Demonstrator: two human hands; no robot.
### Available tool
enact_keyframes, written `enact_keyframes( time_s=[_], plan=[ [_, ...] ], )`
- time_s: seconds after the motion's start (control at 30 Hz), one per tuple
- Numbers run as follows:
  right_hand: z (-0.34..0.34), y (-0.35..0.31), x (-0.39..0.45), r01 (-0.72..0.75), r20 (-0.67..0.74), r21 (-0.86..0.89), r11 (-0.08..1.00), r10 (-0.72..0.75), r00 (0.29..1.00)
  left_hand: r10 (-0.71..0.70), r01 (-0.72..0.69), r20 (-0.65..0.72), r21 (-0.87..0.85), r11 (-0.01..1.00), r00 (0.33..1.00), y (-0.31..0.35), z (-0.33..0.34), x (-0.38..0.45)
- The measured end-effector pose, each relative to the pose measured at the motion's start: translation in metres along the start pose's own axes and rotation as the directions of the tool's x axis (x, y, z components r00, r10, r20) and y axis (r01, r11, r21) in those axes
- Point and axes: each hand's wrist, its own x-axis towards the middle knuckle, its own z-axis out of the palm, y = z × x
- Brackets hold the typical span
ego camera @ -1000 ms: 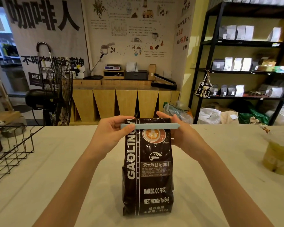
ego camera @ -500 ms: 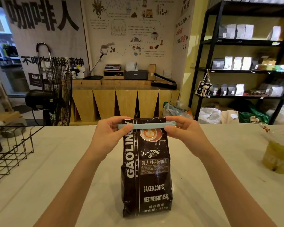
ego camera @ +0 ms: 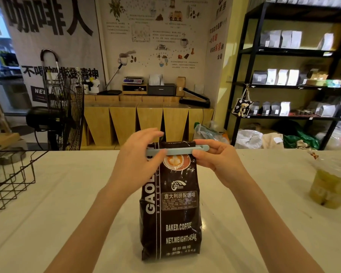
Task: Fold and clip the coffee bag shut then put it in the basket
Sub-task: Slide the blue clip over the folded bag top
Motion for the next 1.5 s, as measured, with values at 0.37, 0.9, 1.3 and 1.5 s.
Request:
enact_keyframes(
  time_s=[0.37, 0.9, 1.3, 1.5],
  plan=[
    [-0.006, -0.007, -0.005, 0.019, 0.086, -0.029, 0.999, -0.016, 0.996, 0.028, -0.144, 0.42, 0.247, 0.958, 0.907, 0.034, 0.02, 0.039],
    [-0.009, -0.002, -0.01, 0.182, 0.057, -0.363, 0.914, -0.173, 0.983, 0.086, -0.162, 0.303, 0.236, 0.958, 0.949, 0.034, 0.026, 0.032],
    [-0.005, 0.002, -0.012, 0.271, 0.014, -0.314, 0.91, -0.281, 0.96, 0.079, -0.142, 0.272, 0.223, 0.964, 0.959, 0.035, 0.025, 0.029],
    [-0.006, 0.001, -0.011, 0.284, 0.036, -0.333, 0.899, -0.289, 0.957, 0.091, -0.145, 0.242, 0.217, 0.965, 0.966, 0.032, 0.028, 0.029]
  ],
)
